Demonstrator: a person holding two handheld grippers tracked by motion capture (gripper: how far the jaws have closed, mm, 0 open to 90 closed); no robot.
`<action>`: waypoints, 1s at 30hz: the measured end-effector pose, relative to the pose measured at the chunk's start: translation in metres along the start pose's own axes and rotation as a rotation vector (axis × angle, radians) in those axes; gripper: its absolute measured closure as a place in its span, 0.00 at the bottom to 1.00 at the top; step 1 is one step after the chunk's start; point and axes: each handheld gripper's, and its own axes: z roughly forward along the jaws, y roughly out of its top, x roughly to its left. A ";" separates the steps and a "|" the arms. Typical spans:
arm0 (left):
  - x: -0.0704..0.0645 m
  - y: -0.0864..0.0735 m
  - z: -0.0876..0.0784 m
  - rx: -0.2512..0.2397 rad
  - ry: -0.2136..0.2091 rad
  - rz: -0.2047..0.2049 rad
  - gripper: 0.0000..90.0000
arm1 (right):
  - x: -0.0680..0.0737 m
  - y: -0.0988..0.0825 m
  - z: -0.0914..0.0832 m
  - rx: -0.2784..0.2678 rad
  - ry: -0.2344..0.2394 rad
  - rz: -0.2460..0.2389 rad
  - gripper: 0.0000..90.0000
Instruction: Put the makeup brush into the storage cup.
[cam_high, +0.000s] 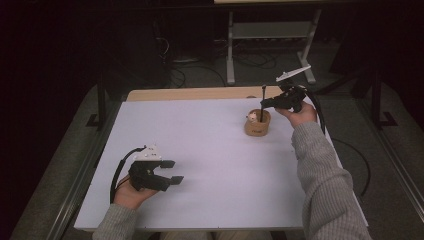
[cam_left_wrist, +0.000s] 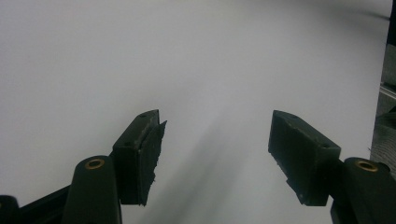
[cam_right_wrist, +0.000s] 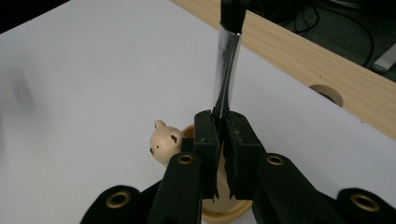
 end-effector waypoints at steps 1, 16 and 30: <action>0.000 0.000 0.000 0.000 0.000 0.000 0.38 | -0.001 -0.001 0.000 0.002 -0.001 -0.007 0.92; 0.000 0.000 -0.001 0.001 0.001 0.000 0.38 | -0.001 -0.007 0.005 0.007 -0.012 0.009 0.92; 0.001 0.000 0.000 0.000 -0.001 0.001 0.38 | -0.002 -0.016 0.012 0.015 -0.017 0.034 0.92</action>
